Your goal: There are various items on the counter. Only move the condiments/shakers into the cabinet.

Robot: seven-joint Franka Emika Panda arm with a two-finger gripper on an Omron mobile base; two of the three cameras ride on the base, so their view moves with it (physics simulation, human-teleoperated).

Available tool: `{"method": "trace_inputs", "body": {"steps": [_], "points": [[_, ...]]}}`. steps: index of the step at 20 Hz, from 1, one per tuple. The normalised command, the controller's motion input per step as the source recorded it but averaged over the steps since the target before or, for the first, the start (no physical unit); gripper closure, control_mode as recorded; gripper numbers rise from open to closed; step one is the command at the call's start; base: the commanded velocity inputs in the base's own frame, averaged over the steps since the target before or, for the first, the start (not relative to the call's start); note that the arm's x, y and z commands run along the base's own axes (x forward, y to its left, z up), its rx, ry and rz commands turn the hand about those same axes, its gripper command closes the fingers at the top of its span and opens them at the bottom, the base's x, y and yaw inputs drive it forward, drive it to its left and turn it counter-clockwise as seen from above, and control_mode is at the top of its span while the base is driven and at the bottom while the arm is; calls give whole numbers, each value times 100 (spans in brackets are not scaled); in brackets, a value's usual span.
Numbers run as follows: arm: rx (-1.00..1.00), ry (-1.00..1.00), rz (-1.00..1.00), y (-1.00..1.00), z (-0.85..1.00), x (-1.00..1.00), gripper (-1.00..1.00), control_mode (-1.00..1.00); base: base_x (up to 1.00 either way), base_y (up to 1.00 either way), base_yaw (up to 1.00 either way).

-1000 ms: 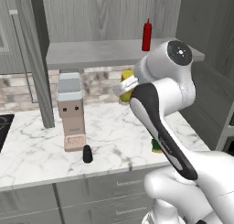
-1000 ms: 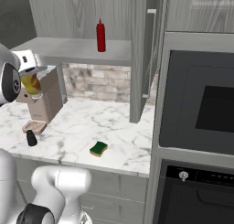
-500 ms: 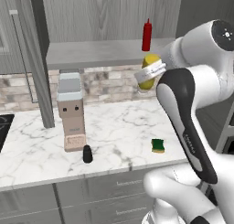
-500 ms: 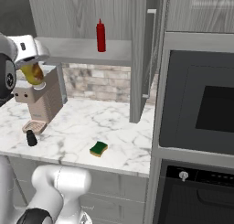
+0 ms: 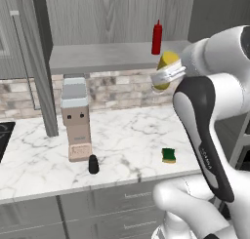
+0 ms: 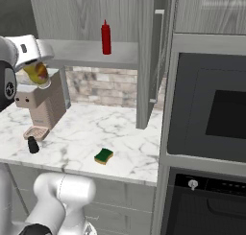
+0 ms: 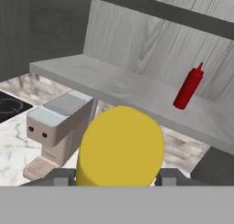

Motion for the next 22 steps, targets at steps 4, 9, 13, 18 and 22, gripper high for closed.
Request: {"method": "trace_inputs", "body": {"steps": [4, 9, 13, 18, 22], "points": [[3, 0, -10, -2, 43, 20, 100, -100, 0, 0, 0], [2, 7, -4, -15, 7, 55, 100, -100, 0, 0, 0], [0, 13, -1, -20, 0, 72, 100, -100, 0, 0, 0], [0, 7, 0, -4, 0, 73, 100, -100, 0, 0, 0], [0, 0, -2, 0, 0, 56, 100, -100, 0, 0, 0]]}}
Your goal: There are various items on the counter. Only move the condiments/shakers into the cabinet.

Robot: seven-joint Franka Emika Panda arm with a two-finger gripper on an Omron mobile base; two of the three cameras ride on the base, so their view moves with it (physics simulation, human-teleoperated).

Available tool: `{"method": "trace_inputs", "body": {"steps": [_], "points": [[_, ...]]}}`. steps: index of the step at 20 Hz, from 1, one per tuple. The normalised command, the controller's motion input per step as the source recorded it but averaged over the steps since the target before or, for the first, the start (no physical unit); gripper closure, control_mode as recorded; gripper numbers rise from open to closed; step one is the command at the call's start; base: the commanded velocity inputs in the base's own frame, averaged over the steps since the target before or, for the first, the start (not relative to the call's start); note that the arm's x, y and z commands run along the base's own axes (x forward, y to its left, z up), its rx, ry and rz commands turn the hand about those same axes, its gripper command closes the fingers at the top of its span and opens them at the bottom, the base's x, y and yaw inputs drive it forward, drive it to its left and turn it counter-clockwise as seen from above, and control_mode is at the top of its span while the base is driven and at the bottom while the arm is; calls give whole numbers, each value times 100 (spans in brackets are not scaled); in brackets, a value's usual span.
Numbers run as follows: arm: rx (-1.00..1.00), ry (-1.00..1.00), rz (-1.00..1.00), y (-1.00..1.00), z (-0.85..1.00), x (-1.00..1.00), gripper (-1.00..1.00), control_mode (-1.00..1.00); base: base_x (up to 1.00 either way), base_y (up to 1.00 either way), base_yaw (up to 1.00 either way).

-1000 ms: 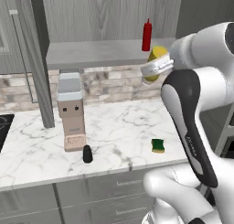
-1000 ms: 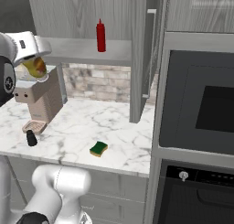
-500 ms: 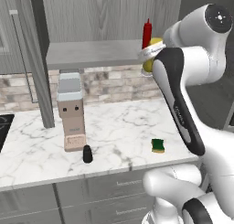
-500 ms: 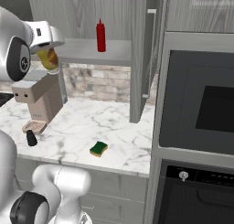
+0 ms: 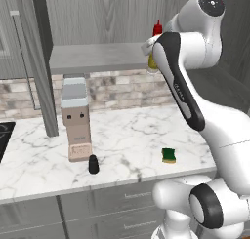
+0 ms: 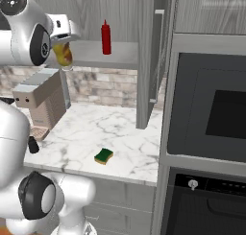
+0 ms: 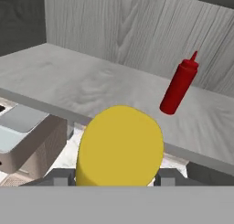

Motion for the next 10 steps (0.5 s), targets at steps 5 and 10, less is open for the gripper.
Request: {"method": "trace_inputs", "body": {"steps": [5, 10], "points": [[-4, -3, -2, 3, 0, 21, 100, -100, 0, 0, 0], [-6, -7, -3, 7, 0, 22, 100, -100, 0, 0, 0]]}}
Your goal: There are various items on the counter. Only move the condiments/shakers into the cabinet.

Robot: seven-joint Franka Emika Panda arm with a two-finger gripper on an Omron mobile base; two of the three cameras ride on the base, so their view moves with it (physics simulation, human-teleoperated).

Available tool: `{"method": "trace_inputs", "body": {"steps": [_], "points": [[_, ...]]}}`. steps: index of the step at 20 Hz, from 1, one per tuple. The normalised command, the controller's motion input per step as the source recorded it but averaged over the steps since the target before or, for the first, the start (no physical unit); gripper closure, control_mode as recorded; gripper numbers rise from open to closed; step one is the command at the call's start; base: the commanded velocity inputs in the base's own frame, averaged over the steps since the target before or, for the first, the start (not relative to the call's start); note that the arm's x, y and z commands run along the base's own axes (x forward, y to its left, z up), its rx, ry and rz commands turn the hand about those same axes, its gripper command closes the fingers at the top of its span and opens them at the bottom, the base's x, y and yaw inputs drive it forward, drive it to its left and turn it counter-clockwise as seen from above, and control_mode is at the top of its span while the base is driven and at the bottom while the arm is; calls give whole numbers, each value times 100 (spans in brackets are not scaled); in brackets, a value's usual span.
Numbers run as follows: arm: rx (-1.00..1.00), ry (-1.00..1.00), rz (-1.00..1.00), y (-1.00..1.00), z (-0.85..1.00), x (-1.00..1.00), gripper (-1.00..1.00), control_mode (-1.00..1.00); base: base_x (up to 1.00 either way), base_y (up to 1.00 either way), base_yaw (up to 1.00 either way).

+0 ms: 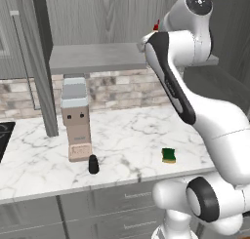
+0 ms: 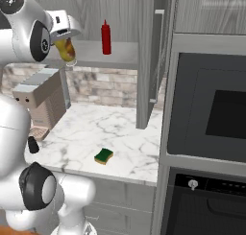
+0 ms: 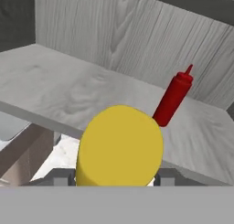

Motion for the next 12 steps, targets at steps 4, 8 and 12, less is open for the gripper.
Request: {"method": "trace_inputs", "body": {"steps": [4, 8, 12], "points": [[-2, -8, -6, 11, 0, 32, 100, -100, 0, 0, 0], [0, -4, -4, 3, 0, 47, 100, -100, 0, 0, 0], [0, -1, -5, 0, 0, 58, 100, -100, 0, 0, 0]]}}
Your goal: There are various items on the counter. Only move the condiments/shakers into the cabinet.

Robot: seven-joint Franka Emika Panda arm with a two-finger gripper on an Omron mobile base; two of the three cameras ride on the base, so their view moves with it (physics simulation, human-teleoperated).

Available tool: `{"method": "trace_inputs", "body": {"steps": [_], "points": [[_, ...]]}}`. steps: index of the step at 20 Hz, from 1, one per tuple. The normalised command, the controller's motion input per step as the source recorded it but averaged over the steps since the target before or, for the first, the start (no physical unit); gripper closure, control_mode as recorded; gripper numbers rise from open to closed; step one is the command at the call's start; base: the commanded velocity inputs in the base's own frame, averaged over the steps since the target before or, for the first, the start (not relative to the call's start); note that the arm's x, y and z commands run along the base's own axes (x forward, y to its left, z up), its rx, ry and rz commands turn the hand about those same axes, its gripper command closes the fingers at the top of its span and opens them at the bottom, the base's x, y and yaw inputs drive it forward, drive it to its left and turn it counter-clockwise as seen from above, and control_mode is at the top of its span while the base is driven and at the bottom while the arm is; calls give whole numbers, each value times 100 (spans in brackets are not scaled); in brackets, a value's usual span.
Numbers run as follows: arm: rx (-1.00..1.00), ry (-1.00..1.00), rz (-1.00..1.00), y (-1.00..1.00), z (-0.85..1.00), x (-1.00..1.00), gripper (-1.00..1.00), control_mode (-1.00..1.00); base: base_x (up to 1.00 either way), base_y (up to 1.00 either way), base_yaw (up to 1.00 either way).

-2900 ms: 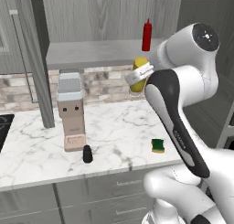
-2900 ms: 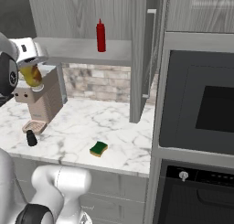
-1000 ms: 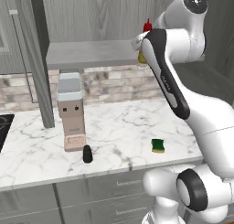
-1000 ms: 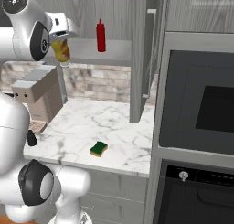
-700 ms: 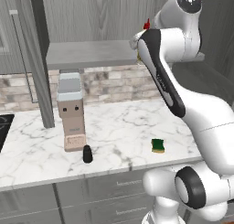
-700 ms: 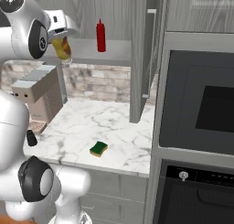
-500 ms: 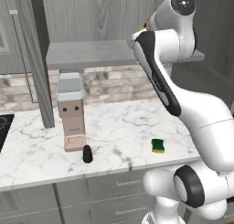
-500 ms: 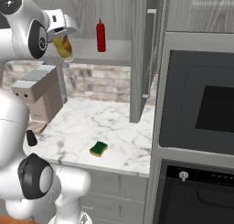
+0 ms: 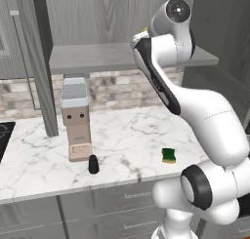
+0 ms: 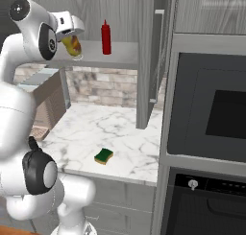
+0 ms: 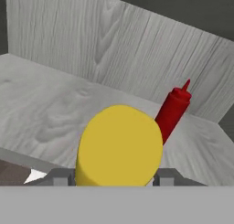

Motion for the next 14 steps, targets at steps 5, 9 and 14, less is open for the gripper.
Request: {"method": "trace_inputs", "body": {"steps": [5, 9, 14], "points": [[0, 2, -7, 0, 0, 85, 100, -100, 0, 0, 0], [0, 4, -7, 0, 0, 70, 100, -100, 0, 0, 0], [7, 9, -1, -2, 0, 51, 100, -100, 0, 0, 0]]}}
